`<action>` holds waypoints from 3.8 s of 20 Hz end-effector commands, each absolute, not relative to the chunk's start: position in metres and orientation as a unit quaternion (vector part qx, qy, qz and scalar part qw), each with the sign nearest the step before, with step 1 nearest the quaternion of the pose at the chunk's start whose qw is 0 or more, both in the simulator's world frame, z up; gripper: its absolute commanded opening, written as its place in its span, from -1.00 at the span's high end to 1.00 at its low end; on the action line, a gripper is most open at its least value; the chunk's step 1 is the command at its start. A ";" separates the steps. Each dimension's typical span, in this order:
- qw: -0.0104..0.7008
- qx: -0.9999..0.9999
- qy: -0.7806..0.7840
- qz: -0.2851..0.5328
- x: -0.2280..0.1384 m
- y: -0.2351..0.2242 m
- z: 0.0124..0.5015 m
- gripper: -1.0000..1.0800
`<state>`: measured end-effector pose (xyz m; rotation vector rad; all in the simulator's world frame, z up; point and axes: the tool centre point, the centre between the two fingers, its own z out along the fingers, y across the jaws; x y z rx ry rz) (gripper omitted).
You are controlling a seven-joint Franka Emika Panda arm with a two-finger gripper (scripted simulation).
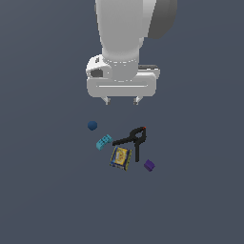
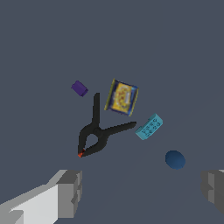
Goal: Pick up a designated object from a clutter of objects.
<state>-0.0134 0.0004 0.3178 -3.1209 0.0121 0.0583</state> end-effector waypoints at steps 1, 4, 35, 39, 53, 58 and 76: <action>0.010 -1.000 0.004 0.019 -0.013 0.000 0.318 -0.92; 0.009 -1.000 0.005 0.016 -0.013 -0.004 0.322 -0.92; 0.017 -0.985 0.171 0.004 -0.036 -0.094 0.209 -0.92; 0.016 -0.975 0.222 0.003 -0.053 -0.116 0.174 -0.92; 0.003 -0.935 0.355 0.000 -0.119 -0.167 0.092 -0.92; 0.001 -0.928 0.372 0.000 -0.129 -0.173 0.083 -0.92; 0.000 -0.927 0.375 0.000 -0.132 -0.173 0.041 -0.92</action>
